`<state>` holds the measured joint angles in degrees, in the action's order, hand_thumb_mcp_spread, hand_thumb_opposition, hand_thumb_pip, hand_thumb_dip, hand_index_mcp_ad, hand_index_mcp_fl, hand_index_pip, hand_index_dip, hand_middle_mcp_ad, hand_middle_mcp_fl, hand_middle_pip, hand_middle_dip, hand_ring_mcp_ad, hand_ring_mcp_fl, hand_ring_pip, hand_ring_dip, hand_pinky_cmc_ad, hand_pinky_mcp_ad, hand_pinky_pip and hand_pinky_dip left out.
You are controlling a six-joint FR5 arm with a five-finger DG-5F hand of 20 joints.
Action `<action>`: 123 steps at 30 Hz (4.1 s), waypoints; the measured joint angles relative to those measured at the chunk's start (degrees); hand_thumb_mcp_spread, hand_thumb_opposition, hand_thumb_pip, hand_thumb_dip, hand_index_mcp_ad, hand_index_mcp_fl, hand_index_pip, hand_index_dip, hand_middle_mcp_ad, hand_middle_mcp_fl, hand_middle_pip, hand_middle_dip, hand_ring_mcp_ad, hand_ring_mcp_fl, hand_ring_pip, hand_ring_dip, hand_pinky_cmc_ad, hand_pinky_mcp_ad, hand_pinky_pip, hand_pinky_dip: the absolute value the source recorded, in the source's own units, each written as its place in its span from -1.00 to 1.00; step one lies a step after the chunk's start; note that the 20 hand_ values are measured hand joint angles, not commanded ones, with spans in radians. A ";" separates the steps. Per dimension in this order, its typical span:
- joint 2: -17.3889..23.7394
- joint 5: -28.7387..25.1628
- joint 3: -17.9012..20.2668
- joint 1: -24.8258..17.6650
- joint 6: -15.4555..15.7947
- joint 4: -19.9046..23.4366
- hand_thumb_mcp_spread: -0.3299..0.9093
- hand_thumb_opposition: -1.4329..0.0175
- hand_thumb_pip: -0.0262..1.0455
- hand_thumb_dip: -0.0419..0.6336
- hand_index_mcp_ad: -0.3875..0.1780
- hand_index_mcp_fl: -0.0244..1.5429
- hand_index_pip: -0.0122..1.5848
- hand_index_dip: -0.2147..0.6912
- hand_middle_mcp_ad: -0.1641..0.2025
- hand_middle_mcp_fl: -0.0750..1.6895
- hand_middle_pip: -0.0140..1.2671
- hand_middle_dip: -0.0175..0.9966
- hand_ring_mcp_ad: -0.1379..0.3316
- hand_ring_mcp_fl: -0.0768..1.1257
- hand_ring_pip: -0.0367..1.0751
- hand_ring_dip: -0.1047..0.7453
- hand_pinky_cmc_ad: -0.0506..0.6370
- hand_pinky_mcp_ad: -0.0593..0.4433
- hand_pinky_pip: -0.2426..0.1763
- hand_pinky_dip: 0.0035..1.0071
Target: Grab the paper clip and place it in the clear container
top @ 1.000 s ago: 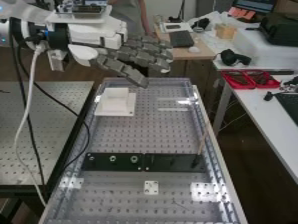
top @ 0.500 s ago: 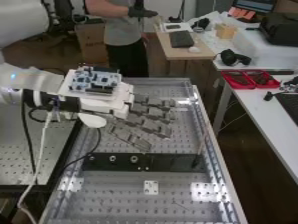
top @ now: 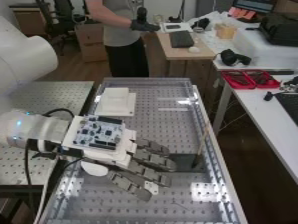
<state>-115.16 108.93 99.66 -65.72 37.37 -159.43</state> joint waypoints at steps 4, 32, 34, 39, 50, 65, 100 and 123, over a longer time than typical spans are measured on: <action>-2.08 -0.41 -0.78 0.87 0.34 1.09 0.09 -0.12 0.20 -0.26 0.06 -0.78 -0.23 -0.53 0.30 -0.91 -0.77 -0.66 0.29 -0.87 -0.74 -0.57 0.24 0.49 -0.30 -0.07; -9.41 0.57 -3.25 2.33 -0.08 14.45 0.23 -0.15 0.34 -0.13 -0.16 -0.92 0.88 -0.42 0.30 -0.91 -0.78 -0.66 0.15 -0.87 -0.78 -0.53 0.15 0.34 -0.28 -0.40; -9.52 0.64 -2.84 2.33 0.30 15.00 0.23 -0.15 0.34 -0.13 -0.17 -0.90 0.90 -0.41 0.30 -0.92 -0.78 -0.66 0.15 -0.87 -0.78 -0.53 0.15 0.34 -0.28 -0.44; -9.76 1.05 -1.83 2.41 0.98 16.80 0.23 -0.17 0.34 -0.13 -0.16 -0.90 0.93 -0.38 0.30 -0.91 -0.78 -0.66 0.15 -0.87 -0.78 -0.52 0.15 0.35 -0.28 -0.45; -10.74 1.74 -0.98 2.43 1.51 19.48 0.26 -0.17 0.30 -0.13 -0.17 -0.80 0.96 -0.38 0.30 -0.91 -0.78 -0.66 0.10 -0.87 -0.80 -0.52 0.10 0.28 -0.19 -0.51; -12.29 2.39 -1.74 2.58 2.17 20.99 0.30 -0.17 0.29 -0.13 -0.23 -0.75 0.95 -0.38 0.30 -0.92 -0.78 -0.63 0.09 -0.87 -0.79 -0.52 0.10 0.27 -0.13 -0.53; -14.06 5.17 -2.15 3.42 4.63 24.06 0.30 -0.18 0.32 -0.09 -0.22 -0.65 0.96 -0.44 0.21 -0.91 -0.78 -0.63 0.02 -0.87 -0.75 -0.52 0.10 0.25 -0.13 -0.50; -14.45 6.81 -3.35 3.74 4.06 22.79 0.30 -0.19 0.38 -0.08 -0.24 -0.63 0.95 -0.45 0.23 -0.91 -0.78 -0.63 0.02 -0.87 -0.72 -0.52 0.11 0.24 -0.13 -0.45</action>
<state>-129.61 115.74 96.31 -61.98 41.43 -136.65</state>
